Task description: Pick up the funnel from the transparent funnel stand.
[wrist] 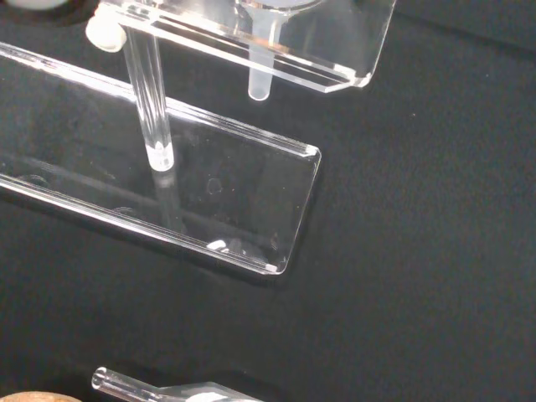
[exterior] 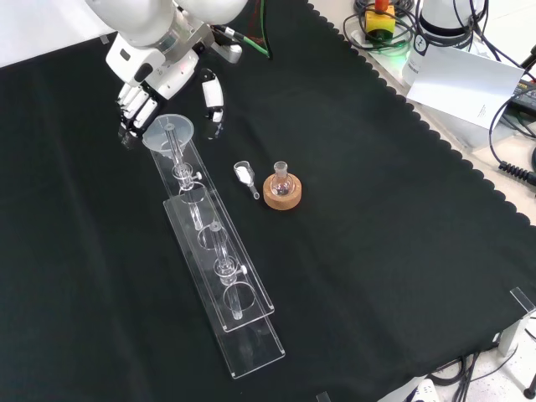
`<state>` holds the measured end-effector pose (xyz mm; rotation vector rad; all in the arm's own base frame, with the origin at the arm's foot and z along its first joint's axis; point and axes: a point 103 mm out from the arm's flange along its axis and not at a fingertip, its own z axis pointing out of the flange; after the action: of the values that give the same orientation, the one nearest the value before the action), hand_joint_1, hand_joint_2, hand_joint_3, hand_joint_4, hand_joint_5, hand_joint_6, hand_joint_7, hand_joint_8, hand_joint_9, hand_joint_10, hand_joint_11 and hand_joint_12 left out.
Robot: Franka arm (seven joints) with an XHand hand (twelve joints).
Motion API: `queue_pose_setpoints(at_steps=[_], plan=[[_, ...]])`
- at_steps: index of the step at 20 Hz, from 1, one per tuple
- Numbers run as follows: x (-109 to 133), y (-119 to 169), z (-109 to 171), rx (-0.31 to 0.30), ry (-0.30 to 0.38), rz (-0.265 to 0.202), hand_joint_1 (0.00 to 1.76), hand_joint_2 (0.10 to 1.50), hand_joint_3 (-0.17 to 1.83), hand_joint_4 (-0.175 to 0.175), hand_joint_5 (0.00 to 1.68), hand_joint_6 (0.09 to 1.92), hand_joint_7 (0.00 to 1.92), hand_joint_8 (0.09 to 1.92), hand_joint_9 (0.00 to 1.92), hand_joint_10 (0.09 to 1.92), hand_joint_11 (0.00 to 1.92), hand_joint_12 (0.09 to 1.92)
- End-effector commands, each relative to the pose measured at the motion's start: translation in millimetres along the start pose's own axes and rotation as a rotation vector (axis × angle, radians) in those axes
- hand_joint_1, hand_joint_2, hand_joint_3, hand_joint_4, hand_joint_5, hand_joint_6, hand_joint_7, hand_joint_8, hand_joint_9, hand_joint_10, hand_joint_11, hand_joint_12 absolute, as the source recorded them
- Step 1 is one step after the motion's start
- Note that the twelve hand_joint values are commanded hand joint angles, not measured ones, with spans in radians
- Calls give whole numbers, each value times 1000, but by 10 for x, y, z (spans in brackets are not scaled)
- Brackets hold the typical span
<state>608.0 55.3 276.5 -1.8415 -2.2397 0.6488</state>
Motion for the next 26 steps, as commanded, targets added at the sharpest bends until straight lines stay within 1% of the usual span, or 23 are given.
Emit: queue_pose_setpoints(at_steps=[1, 11, 13, 16, 18, 20, 26], plan=[[25, 52, 41, -10, -12, -1, 573, 606, 424, -56, 42, 87, 0, 577, 158, 878, 231, 1479], [6, 111, 108, -2, -58, 14, 616, 625, 390, -59, 47, 87, 0, 554, 147, 880, 188, 1479], [4, 120, 105, 4, -71, 17, 634, 633, 379, -62, 56, 87, 0, 595, 180, 872, 179, 1477], [13, 124, 92, 7, -89, 27, 681, 645, 380, -67, 91, 87, 34, 699, 316, 796, 183, 1460], [1, 133, 87, 3, -95, 32, 716, 645, 404, -66, 145, 87, 89, 730, 409, 746, 202, 1444], [-5, 138, 74, -4, -107, 36, 757, 643, 442, -63, 246, 87, 165, 746, 491, 712, 227, 1426], [-12, 127, 21, -52, -143, 55, 859, 633, 556, -59, 462, 87, 387, 780, 678, 664, 304, 1379]])
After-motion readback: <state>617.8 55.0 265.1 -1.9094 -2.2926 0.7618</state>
